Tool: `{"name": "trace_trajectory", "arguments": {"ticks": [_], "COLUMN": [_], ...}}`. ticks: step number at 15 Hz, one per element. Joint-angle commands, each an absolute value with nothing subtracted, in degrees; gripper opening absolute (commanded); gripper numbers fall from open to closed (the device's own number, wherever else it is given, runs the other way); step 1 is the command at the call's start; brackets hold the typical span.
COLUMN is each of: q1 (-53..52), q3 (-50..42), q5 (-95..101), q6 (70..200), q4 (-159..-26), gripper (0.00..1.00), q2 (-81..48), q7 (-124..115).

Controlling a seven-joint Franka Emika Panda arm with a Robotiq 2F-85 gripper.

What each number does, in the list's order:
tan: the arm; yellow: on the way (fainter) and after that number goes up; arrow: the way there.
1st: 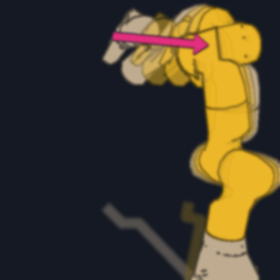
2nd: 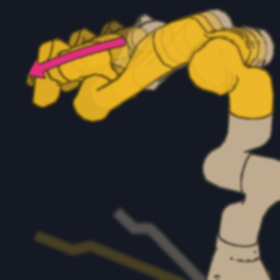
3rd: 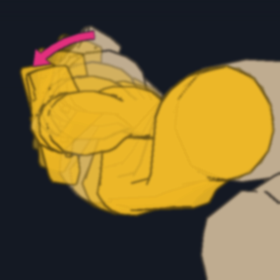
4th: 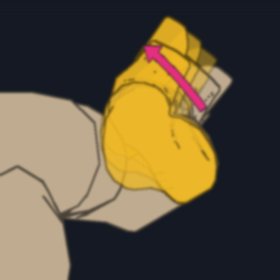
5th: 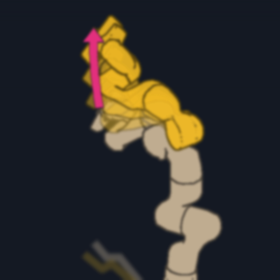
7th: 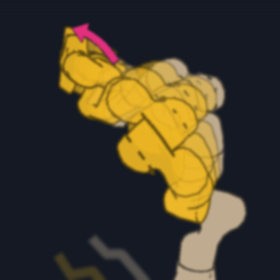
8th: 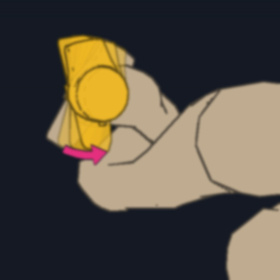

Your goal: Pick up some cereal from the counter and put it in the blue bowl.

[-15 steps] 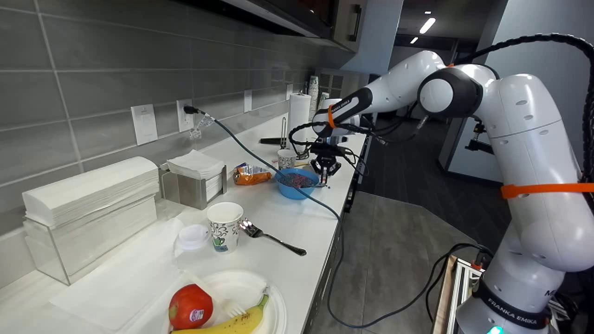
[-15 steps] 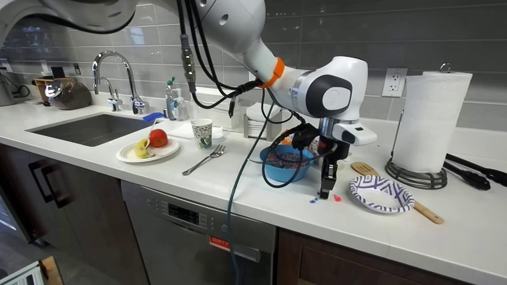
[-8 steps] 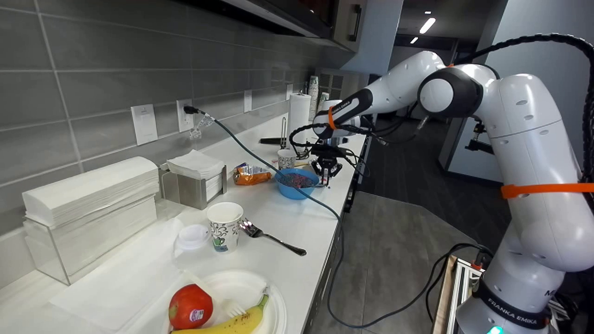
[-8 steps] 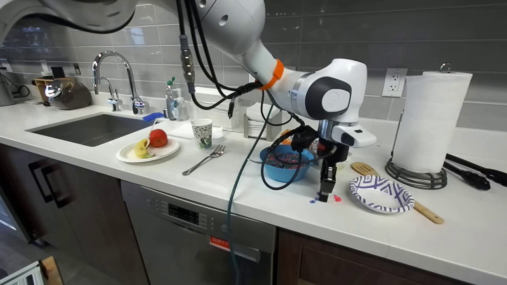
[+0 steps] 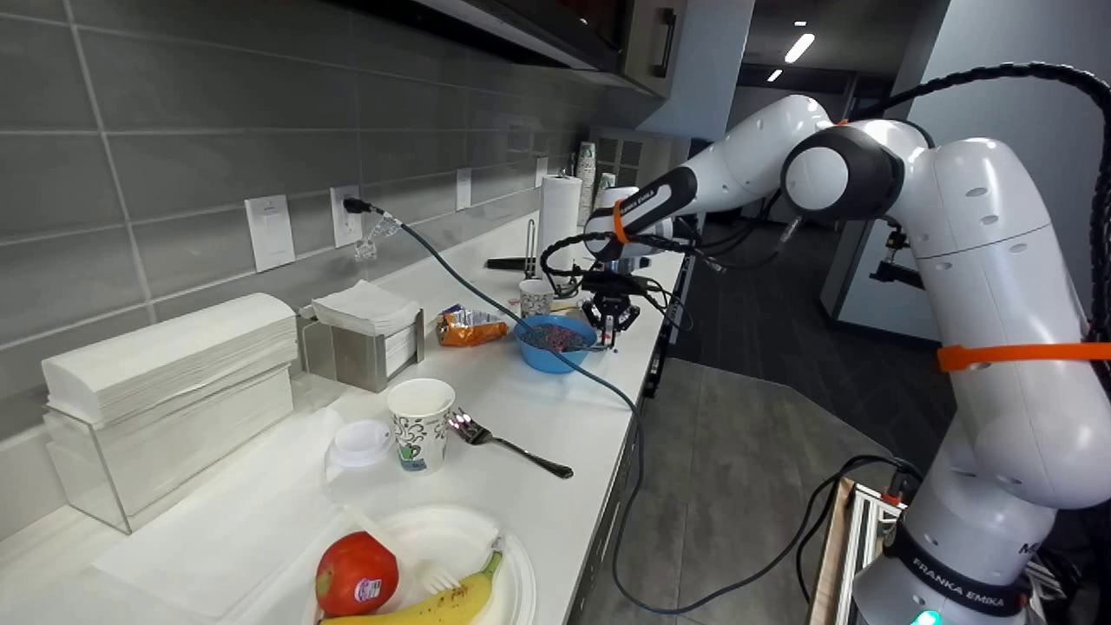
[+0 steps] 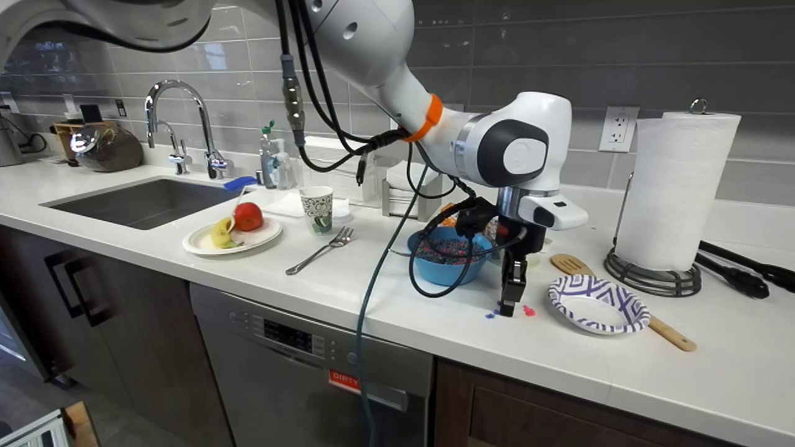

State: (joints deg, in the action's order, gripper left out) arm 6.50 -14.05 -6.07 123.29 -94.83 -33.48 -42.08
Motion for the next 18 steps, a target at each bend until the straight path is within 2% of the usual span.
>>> {"name": "trace_trajectory", "arguments": {"ticks": [1, 5, 7, 9, 10, 12, 13, 17, 18], "q1": [5.9, 6.2, 6.6, 7.2, 7.4, 7.7, 8.0, 8.3, 8.4], "q3": [-14.0, -13.8, -13.4, -13.1, -13.1, -12.9, -12.8, -12.6, -12.5], "q5": [-4.6, -5.2, -6.1, -7.1, -7.4, -8.2, -8.7, -9.9, -10.1], "q6": [124.0, 126.1, 127.9, 129.4, 130.3, 131.7, 132.0, 133.3, 133.4], "q4": [-97.5, -99.4, -100.8, -102.3, -103.1, -104.5, -104.8, -106.1, -106.2], "gripper": [0.25, 0.22, 0.29, 0.3, 0.26, 0.26, 0.23, 0.0, 0.0], "q2": [-32.6, -32.1, -31.2, -30.4, -30.0, -29.5, -29.4, -29.0, -29.1], "q7": [-43.0, -42.7, -42.1, -41.3, -41.1, -40.5, -40.1, -39.2, -39.0]}}
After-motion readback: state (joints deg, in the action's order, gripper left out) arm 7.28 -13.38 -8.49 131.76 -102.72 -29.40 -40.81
